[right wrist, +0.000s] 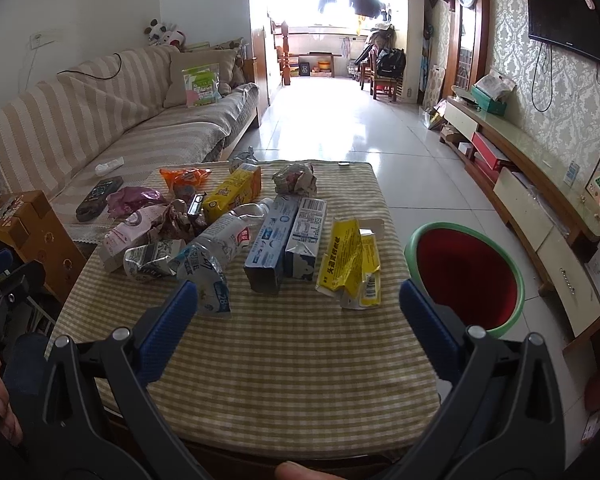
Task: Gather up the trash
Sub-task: 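Reach the right tool to the yellow medicine box and close on it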
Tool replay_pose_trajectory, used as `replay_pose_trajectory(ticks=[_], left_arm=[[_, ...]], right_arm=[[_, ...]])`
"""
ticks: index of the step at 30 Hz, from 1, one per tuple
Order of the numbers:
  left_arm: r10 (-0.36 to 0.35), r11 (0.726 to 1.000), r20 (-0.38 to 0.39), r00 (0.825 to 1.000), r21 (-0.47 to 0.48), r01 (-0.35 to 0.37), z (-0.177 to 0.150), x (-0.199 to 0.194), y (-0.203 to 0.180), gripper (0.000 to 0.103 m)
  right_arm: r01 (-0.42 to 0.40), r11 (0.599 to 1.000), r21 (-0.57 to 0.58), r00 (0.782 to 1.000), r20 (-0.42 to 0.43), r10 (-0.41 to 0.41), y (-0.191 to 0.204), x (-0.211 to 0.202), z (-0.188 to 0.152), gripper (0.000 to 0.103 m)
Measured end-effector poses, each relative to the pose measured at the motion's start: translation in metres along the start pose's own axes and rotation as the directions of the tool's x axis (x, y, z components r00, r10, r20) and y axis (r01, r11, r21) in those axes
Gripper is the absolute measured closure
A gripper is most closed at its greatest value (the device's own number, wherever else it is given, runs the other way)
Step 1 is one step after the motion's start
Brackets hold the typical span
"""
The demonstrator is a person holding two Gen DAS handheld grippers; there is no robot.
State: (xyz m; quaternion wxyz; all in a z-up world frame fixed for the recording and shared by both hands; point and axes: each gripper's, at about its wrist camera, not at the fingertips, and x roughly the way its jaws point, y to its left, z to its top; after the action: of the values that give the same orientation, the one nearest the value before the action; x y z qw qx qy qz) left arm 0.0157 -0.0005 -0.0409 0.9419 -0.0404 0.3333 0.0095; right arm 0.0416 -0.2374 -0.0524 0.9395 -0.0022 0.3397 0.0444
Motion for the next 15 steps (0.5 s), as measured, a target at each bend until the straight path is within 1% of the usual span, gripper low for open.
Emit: replay_pose_trajectory(ticks=[7,10,15], left_arm=[[0.020,1.000,-0.025,0.999,-0.004,-0.021,0.010,0.023,0.007,0.008],[0.019,1.000,-0.037,0.999,-0.007,-0.019,0.017,0.036,0.010,0.008],[0.025,1.000,-0.070,0.997,0.016,-0.024,0.031,0.063,0.016,0.008]], right_arm=[[0.008,0.999,0.033,0.999,-0.035,-0.007,-0.011,0.026,0.002,0.003],[0.007,1.000,0.029,0.999,-0.048,-0.005,-0.015,0.037,0.002,0.003],[0.029,0.999,0.017,0.997,-0.069,-0.028,-0.020,0.057,0.008,0.003]])
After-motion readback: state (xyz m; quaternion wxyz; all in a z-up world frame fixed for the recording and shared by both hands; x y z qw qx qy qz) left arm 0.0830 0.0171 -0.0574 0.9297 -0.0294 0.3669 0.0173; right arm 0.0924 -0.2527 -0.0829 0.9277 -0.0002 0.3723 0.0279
